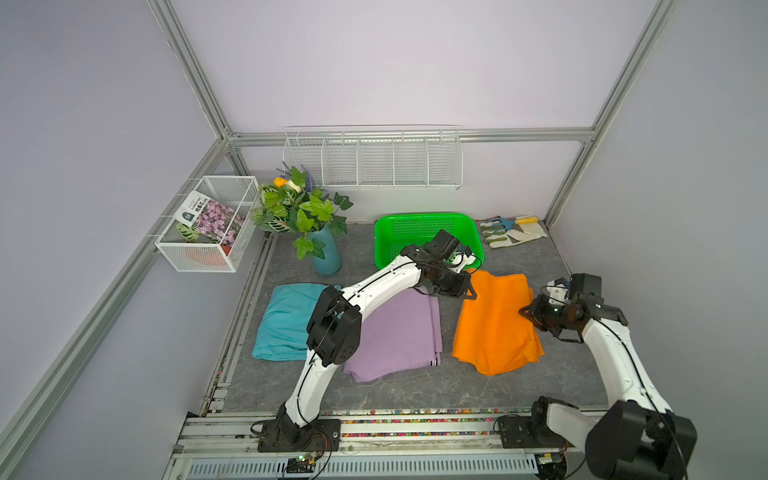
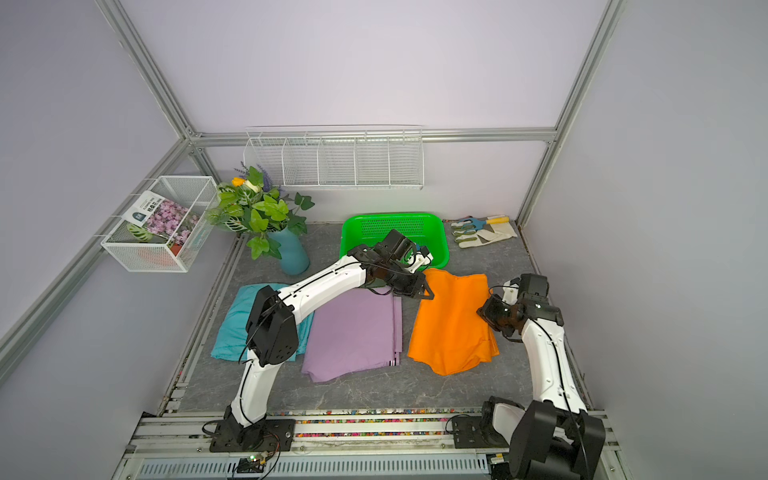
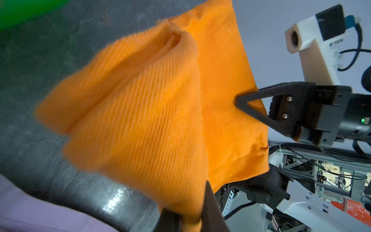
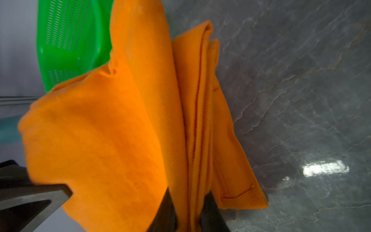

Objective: Put the folded long pants in the basket
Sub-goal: Place the long pant in the basket.

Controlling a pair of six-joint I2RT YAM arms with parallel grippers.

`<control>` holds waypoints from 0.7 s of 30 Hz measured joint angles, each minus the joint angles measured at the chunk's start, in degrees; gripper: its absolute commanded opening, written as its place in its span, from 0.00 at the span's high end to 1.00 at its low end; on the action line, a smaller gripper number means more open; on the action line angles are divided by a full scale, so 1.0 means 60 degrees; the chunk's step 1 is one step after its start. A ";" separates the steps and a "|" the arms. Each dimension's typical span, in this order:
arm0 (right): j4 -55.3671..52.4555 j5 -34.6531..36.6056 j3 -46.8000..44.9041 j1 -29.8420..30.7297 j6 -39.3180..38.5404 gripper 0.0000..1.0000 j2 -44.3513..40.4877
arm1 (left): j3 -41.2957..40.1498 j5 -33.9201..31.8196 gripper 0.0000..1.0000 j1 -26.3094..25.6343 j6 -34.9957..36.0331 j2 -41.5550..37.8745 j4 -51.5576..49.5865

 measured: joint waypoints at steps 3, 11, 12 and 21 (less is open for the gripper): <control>0.0288 -0.0004 -0.0401 0.0000 -0.0004 1.00 0.0313 | -0.0302 -0.0080 1.00 0.0044 0.0004 0.0080 -0.0076; 0.1209 0.0135 -0.0896 0.0164 -0.0098 1.00 0.1504 | -0.1111 -0.0295 1.00 0.0481 0.0051 0.0080 -0.0055; 0.1297 0.0270 -0.0896 0.0262 -0.0124 1.00 0.1716 | -0.1224 -0.0331 1.00 0.0528 0.0066 0.0080 -0.0018; 0.1825 0.1406 -0.0980 0.1078 -0.0142 0.36 0.2342 | -0.1457 -0.0335 1.00 0.0630 0.0033 0.0404 0.0222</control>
